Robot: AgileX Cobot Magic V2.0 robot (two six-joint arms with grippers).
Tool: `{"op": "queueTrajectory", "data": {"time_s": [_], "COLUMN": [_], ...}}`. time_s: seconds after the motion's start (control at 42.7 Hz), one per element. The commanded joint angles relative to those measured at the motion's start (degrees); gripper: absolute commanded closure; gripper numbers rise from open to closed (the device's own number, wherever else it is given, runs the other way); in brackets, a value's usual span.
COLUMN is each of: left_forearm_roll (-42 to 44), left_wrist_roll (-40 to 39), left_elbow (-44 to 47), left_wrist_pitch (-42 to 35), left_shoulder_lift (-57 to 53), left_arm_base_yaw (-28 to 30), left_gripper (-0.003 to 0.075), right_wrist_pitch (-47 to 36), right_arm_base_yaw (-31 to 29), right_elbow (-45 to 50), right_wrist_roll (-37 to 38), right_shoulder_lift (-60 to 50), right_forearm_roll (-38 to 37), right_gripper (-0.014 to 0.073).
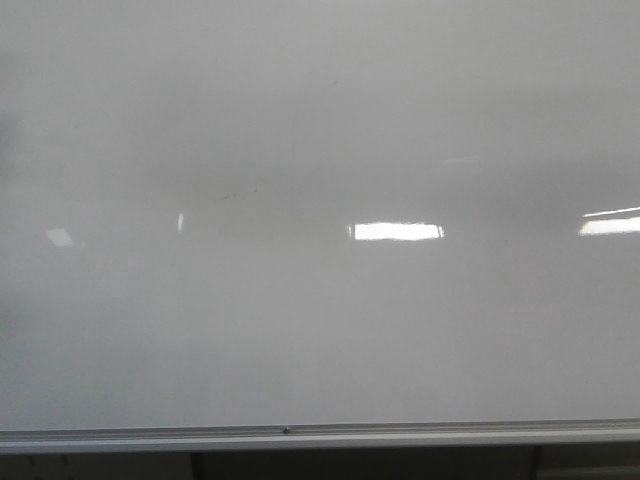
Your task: Write number 0 on whiteboard
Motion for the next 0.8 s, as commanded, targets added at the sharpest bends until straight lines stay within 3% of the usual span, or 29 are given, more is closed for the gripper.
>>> {"op": "queueTrajectory", "data": {"time_s": [0.0,0.281,0.468,0.608,0.772], "left_forearm_roll": [-1.57,-22.98,-41.67,-48.41,-52.66], "left_wrist_roll": [1.38,25.51,45.70,50.92,53.78], "left_elbow": [-3.46,-7.13,-9.85,-10.37,-10.37], "left_wrist_pitch": [3.01,16.05,31.18,37.90,41.63], "left_shoulder_lift": [-2.83,-2.69,-2.69,-2.69,-2.69], "left_arm_base_yaw": [-6.71,-17.65,-18.63,-18.63,-18.63], "left_gripper": [0.0738,0.0738,0.0738,0.0738,0.0739], "right_wrist_pitch": [1.41,11.92,24.07,29.86,30.61], "right_arm_base_yaw": [2.27,6.97,7.19,7.19,7.19], "right_elbow": [-6.33,-17.30,-23.66,-25.08,-25.08], "right_wrist_roll": [-3.52,-15.78,-31.21,-38.43,-44.29], "right_shoulder_lift": [5.34,14.77,21.55,26.43,31.49], "right_forearm_roll": [3.06,14.48,33.04,45.70,56.09], "right_gripper": [0.0067,0.0067,0.0067,0.0066,0.0044]}}
